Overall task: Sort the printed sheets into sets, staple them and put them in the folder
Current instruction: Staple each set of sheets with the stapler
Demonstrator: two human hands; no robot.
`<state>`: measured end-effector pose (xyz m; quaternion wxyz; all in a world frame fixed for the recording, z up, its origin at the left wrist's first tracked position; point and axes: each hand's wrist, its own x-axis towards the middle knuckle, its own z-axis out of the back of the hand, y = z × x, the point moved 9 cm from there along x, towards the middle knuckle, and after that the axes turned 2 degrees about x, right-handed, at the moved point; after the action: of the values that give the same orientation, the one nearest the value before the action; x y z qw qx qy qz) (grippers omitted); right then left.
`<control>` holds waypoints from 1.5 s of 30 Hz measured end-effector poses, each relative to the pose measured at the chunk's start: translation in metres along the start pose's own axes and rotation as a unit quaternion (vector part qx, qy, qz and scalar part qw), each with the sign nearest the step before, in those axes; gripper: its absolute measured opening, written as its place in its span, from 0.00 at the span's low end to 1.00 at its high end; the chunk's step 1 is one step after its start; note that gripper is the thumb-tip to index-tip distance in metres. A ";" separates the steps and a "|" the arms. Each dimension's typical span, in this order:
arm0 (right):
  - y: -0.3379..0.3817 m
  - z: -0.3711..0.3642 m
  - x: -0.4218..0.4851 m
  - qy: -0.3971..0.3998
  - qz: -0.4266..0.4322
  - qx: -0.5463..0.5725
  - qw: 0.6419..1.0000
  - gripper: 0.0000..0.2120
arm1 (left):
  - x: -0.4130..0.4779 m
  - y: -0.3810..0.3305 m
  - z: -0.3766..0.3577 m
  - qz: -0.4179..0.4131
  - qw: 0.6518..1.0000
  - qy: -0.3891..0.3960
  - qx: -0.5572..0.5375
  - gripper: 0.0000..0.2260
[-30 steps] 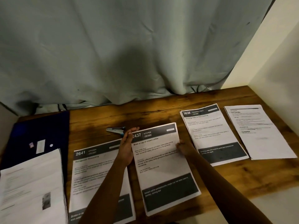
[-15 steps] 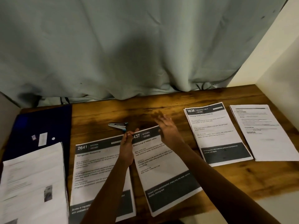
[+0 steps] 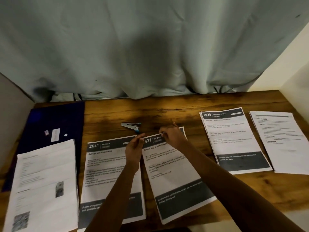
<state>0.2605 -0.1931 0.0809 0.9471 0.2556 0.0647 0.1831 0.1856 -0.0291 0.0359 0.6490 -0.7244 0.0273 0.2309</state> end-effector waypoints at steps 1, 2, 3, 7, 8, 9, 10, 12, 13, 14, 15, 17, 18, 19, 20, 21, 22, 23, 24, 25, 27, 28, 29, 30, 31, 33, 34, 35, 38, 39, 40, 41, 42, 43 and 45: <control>-0.002 -0.002 0.001 0.004 -0.004 0.002 1.000 0.06 | 0.002 -0.002 0.005 -0.006 0.999 -0.008 0.037 0.08; -0.003 -0.004 0.003 0.012 -0.007 0.002 1.000 0.06 | 0.003 -0.004 0.008 -0.012 0.998 -0.010 0.068 0.08; -0.004 -0.006 0.004 0.025 -0.011 0.000 1.000 0.06 | 0.004 -0.006 0.010 -0.016 0.996 -0.010 0.091 0.08; -0.002 -0.011 0.017 0.084 -0.039 0.014 0.996 0.10 | 0.006 -0.011 0.013 -0.014 0.992 -0.006 0.122 0.07; 0.001 -0.009 0.021 0.087 -0.054 0.033 0.994 0.14 | 0.006 -0.012 0.014 -0.012 0.992 -0.009 0.128 0.07; 0.004 -0.008 0.027 0.084 -0.067 0.055 0.993 0.17 | 0.008 -0.012 0.014 -0.008 0.991 -0.011 0.131 0.08; 0.010 -0.006 0.034 0.077 -0.072 0.074 0.992 0.20 | 0.008 -0.011 0.014 -0.003 0.991 -0.013 0.130 0.08; 0.027 -0.005 0.048 0.072 -0.051 0.091 0.992 0.23 | 0.010 -0.010 0.016 0.005 0.991 -0.017 0.130 0.08; 0.037 -0.007 0.054 0.078 -0.032 0.087 0.993 0.24 | 0.010 -0.009 0.017 0.007 0.991 -0.020 0.134 0.08; 0.048 -0.011 0.060 0.090 -0.011 0.076 0.993 0.25 | 0.010 -0.008 0.018 0.009 0.990 -0.022 0.136 0.07; 0.056 -0.016 0.064 0.105 0.006 0.066 0.992 0.26 | 0.010 -0.008 0.018 0.011 0.990 -0.024 0.136 0.07; 0.067 -0.027 0.071 0.134 0.022 0.057 0.989 0.26 | 0.009 -0.008 0.019 0.009 0.991 -0.029 0.129 0.07; 0.069 -0.031 0.074 0.143 0.022 0.054 0.988 0.27 | 0.008 -0.009 0.020 0.007 0.991 -0.032 0.129 0.08; 0.070 -0.035 0.076 0.149 0.022 0.049 0.987 0.27 | 0.007 -0.010 0.020 0.003 0.991 -0.034 0.133 0.08; 0.072 -0.038 0.077 0.152 0.021 0.040 0.987 0.27 | 0.006 -0.011 0.020 -0.001 0.990 -0.034 0.134 0.08; 0.072 -0.040 0.079 0.154 0.021 0.029 0.987 0.28 | 0.005 -0.011 0.020 -0.003 0.991 -0.034 0.133 0.07; 0.074 -0.042 0.080 0.152 0.021 0.012 0.988 0.27 | 0.005 -0.012 0.020 -0.003 0.991 -0.034 0.129 0.07; 0.074 -0.044 0.082 0.148 0.020 -0.008 0.989 0.27 | 0.005 -0.011 0.020 -0.002 0.992 -0.034 0.125 0.07; 0.075 -0.044 0.083 0.139 0.020 -0.029 0.990 0.26 | 0.004 -0.011 0.021 0.000 0.992 -0.035 0.121 0.07; 0.075 -0.044 0.084 0.128 0.021 -0.046 0.991 0.25 | 0.004 -0.010 0.020 0.002 0.993 -0.035 0.116 0.07; 0.074 -0.045 0.084 0.111 0.019 -0.067 0.991 0.22 | 0.004 -0.010 0.020 0.003 0.994 -0.034 0.107 0.08; 0.074 -0.045 0.083 0.105 0.019 -0.079 0.991 0.21 | 0.004 -0.010 0.020 0.003 0.994 -0.034 0.103 0.09; 0.073 -0.044 0.082 0.100 0.017 -0.097 0.990 0.20 | 0.004 -0.011 0.021 0.003 0.994 -0.033 0.100 0.09; 0.070 -0.041 0.080 0.094 0.010 -0.123 0.988 0.19 | 0.003 -0.011 0.021 0.002 0.995 -0.032 0.099 0.09; 0.065 -0.039 0.080 0.090 -0.003 -0.156 0.984 0.18 | 0.003 -0.011 0.021 0.001 0.995 -0.029 0.099 0.09; 0.053 -0.033 0.077 0.089 -0.046 -0.236 0.967 0.19 | 0.003 -0.011 0.020 -0.001 0.995 -0.023 0.097 0.09; 0.047 -0.030 0.075 0.096 -0.068 -0.269 0.956 0.21 | 0.003 -0.012 0.020 -0.002 0.995 -0.021 0.097 0.08; 0.042 -0.027 0.074 0.101 -0.082 -0.291 0.948 0.22 | 0.002 -0.012 0.020 -0.003 0.995 -0.020 0.097 0.09; 0.036 -0.026 0.074 0.100 -0.076 -0.301 0.945 0.21 | 0.002 -0.012 0.020 -0.003 0.996 -0.019 0.087 0.10; 0.036 -0.026 0.074 0.097 -0.068 -0.294 0.948 0.20 | 0.002 -0.011 0.019 -0.001 0.997 -0.017 0.080 0.10; 0.035 -0.025 0.074 0.096 -0.063 -0.286 0.951 0.18 | 0.001 -0.010 0.020 0.001 0.997 -0.017 0.074 0.09; 0.033 -0.025 0.072 0.101 -0.062 -0.276 0.954 0.17 | 0.001 -0.010 0.020 0.002 0.997 -0.016 0.071 0.09; 0.031 -0.023 0.071 0.103 -0.063 -0.265 0.956 0.16 | 0.001 -0.010 0.020 0.002 0.998 -0.013 0.068 0.08; 0.028 -0.020 0.069 0.101 -0.065 -0.247 0.962 0.16 | 0.001 -0.010 0.019 0.001 0.998 -0.010 0.064 0.08; 0.021 -0.006 0.066 0.079 -0.083 -0.154 0.981 0.16 | 0.000 -0.010 0.019 -0.004 0.998 -0.005 0.063 0.09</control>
<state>0.3130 -0.1483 0.0844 0.9790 0.0846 0.1314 0.1309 0.1835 -0.0092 0.0446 0.6941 -0.6812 0.0356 0.2301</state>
